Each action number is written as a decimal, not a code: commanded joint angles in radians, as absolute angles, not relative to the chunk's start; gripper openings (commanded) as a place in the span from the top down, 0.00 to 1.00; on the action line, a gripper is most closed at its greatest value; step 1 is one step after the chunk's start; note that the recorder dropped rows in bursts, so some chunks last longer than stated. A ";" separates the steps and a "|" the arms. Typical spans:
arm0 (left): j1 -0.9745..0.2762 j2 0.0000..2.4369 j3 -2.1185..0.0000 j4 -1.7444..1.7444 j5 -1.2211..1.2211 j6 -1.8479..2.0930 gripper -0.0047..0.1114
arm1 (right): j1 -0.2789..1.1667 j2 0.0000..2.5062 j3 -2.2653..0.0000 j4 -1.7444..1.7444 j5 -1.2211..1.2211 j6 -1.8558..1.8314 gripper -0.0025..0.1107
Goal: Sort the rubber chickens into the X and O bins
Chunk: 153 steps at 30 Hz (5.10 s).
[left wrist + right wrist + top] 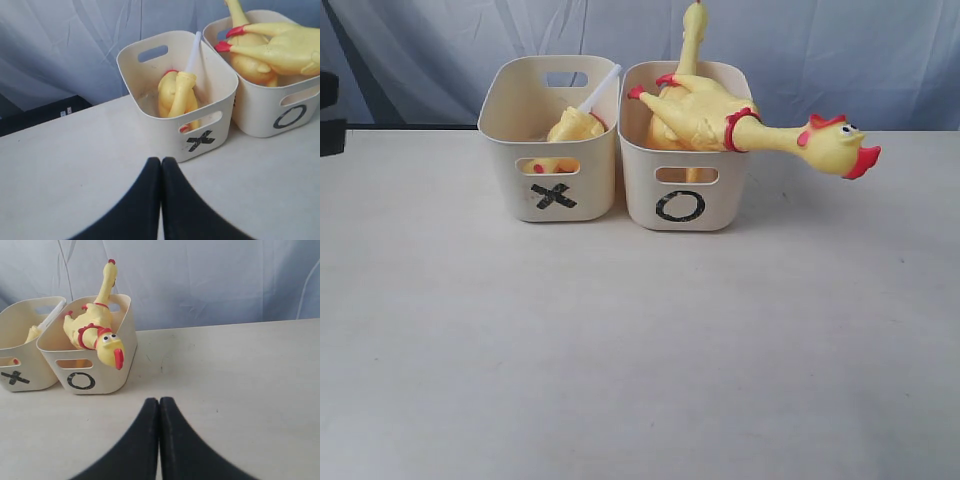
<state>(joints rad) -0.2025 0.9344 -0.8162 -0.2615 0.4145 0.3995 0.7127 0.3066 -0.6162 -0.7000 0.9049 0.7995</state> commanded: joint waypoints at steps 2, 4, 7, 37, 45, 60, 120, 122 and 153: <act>-0.201 0.761 -0.700 -0.300 0.341 0.408 0.96 | 0.710 0.302 -0.611 -0.706 0.909 0.797 0.98; -0.201 0.708 -0.670 -0.307 0.334 0.437 0.96 | 0.710 0.302 -0.611 -0.706 0.909 0.797 0.98; -0.201 0.626 -0.627 -0.392 0.310 0.524 0.96 | 0.710 0.302 -0.611 -0.706 0.909 0.797 0.98; -0.201 0.307 -0.437 -0.668 0.107 0.717 0.96 | 0.281 0.000 -0.613 -0.704 0.895 0.798 0.98; -0.201 0.307 -0.437 -0.650 0.114 0.717 0.96 | 0.281 0.000 -0.613 -0.705 0.895 0.803 0.98; 0.019 0.090 -0.437 -0.650 0.133 0.717 0.96 | 0.173 0.000 -0.613 -0.701 0.895 0.803 0.98; -0.032 0.000 -0.114 -0.231 0.157 0.717 0.96 | 0.082 0.000 -0.062 -0.732 -0.422 0.803 0.98; -0.032 0.000 -0.087 -0.231 0.159 0.717 0.96 | 0.082 0.000 -0.024 -0.732 -0.389 0.803 0.98; -0.032 0.000 0.000 -0.231 0.206 0.717 0.96 | 0.082 0.000 0.000 -0.124 -0.042 0.803 0.98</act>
<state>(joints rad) -0.0272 0.0057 -0.0041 -0.2303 0.2107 0.7195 0.0855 0.0056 -0.0038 -0.1247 -0.0447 0.8069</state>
